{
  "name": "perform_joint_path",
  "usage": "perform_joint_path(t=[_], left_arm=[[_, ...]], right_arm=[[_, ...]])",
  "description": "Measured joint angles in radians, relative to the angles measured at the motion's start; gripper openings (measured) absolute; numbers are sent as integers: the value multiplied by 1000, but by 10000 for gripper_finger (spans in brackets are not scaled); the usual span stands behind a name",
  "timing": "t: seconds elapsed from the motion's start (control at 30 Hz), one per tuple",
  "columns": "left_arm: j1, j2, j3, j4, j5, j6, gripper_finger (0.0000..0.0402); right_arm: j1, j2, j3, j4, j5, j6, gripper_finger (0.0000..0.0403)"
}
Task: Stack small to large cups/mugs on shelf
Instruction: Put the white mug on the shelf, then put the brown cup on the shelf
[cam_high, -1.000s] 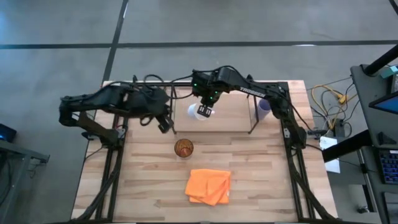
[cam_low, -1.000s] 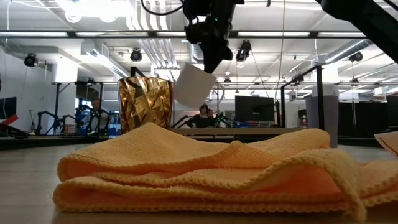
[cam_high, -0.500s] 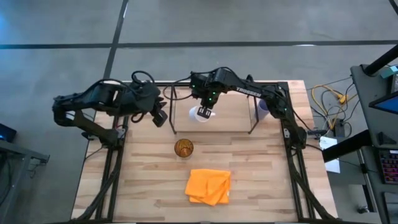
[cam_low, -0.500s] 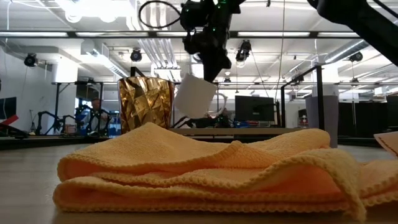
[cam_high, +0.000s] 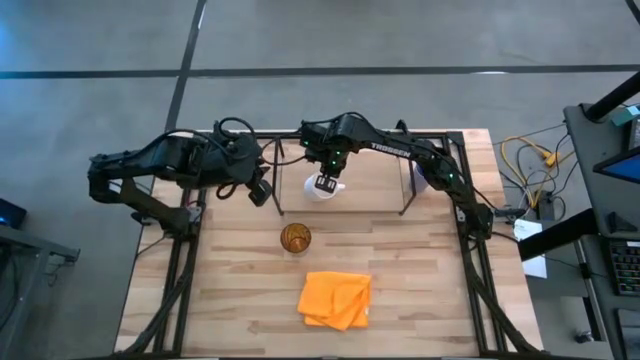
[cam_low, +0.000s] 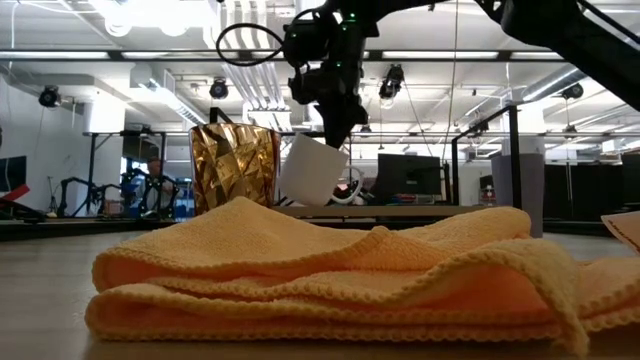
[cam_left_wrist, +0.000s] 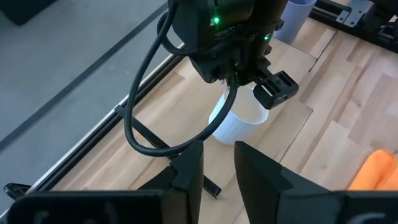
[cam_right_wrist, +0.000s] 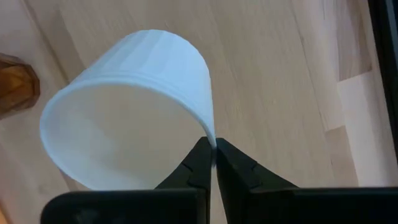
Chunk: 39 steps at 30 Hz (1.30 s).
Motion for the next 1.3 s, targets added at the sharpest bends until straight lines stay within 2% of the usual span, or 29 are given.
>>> perform_joint_path(t=[0.87,1.07,1.3], left_arm=[[0,0,0,0,2,0,77],[0,0,0,0,2,0,77],[0,0,0,1,2,-1,77]], right_arm=[[3,-9,3,50,12,-18,79],[5,-19,58,31,36,-11,69],[26,-142,51,-66,36,0,46]])
